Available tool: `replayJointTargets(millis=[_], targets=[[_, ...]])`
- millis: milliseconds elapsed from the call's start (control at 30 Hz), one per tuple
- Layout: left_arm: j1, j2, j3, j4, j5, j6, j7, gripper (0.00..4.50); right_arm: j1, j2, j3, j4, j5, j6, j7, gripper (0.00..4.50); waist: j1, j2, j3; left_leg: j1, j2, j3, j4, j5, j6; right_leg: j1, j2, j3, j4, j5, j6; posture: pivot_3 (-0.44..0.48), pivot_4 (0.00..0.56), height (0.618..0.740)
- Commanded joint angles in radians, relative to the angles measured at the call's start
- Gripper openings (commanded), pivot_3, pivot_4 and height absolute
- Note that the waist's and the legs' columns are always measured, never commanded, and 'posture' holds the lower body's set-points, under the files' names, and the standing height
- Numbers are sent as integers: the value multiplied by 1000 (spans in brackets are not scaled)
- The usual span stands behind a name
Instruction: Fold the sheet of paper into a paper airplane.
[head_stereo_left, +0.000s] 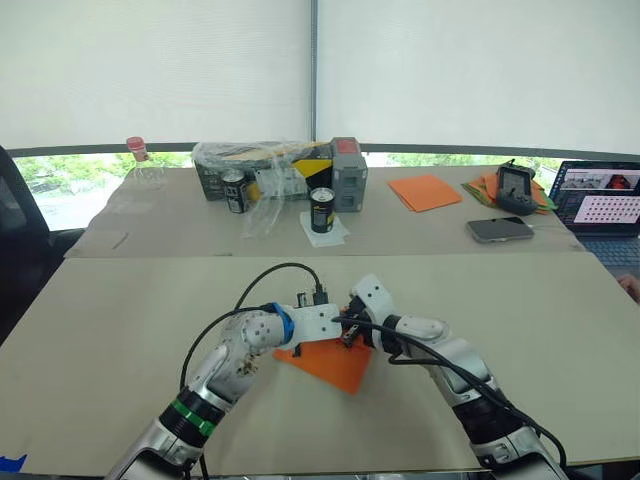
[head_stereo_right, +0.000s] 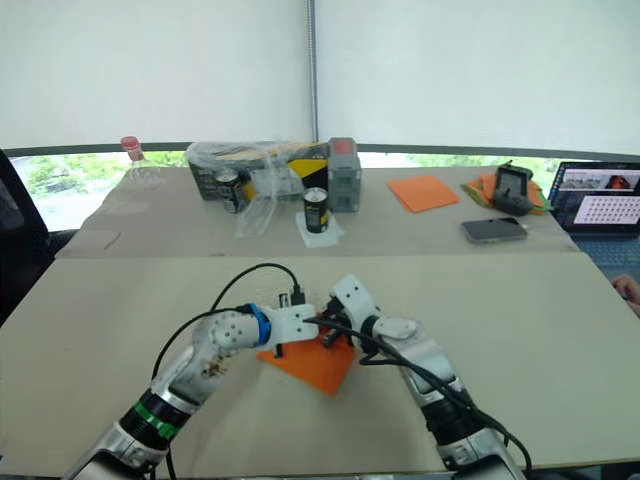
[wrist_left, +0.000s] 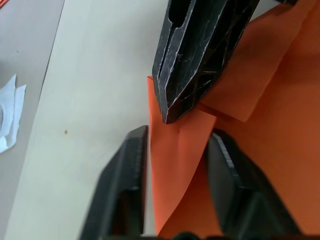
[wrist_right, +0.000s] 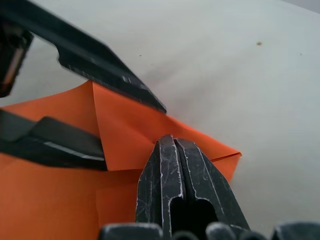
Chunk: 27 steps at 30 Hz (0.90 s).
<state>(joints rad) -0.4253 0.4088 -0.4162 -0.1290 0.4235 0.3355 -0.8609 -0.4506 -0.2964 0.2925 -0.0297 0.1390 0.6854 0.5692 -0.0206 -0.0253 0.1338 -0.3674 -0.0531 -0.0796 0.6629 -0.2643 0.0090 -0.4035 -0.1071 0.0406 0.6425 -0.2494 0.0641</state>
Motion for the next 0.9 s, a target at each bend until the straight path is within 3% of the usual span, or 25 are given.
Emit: replayJointTargets(millis=[33,67,200,267,400,533,733,767,900], targets=[[62,60,44,-106,-108,119,-122,3180,16,-5,27,37,-13,38,13,0,-3,0,0,0,0,0,0,0,0,0,0,0,0,0,0,0,150,739],[71,76,67,-144,-142,156,-146,3451,15,-6,28,41,-13,35,15,0,-3,0,0,0,0,0,-1,0,0,0,0,0,0,0,0,0,150,739],[103,102,245,-267,-341,316,-189,3451,10,-2,36,52,-15,33,22,0,-4,1,1,0,0,0,-1,0,0,-1,0,0,0,0,0,0,150,739],[91,79,320,-248,-401,362,-148,3451,11,2,36,54,-15,31,22,0,-4,1,1,0,1,0,-1,0,0,-1,0,0,0,0,0,0,150,739],[78,64,362,-181,-448,367,-79,3451,19,12,38,53,-20,26,20,0,-3,1,1,0,1,-1,-1,0,0,0,0,0,1,0,0,0,150,739],[30,-37,384,-73,-503,388,22,2266,39,27,36,42,-23,28,6,0,-2,1,1,0,0,0,-1,0,0,0,0,0,0,0,0,0,150,739],[-18,-113,332,64,-512,319,102,238,58,41,32,26,-31,37,-17,0,-8,0,1,0,0,0,-1,0,-1,-1,0,0,0,0,-1,0,150,739],[-22,-120,329,83,-512,310,115,33,61,42,31,23,-32,38,-20,0,-9,0,1,0,0,0,-1,0,-1,-1,0,0,0,0,-1,0,150,739],[-20,-140,316,137,-525,292,140,33,71,45,21,10,-30,46,-36,0,-9,0,1,0,0,0,-1,0,-1,-2,0,0,0,0,-1,0,150,739]])
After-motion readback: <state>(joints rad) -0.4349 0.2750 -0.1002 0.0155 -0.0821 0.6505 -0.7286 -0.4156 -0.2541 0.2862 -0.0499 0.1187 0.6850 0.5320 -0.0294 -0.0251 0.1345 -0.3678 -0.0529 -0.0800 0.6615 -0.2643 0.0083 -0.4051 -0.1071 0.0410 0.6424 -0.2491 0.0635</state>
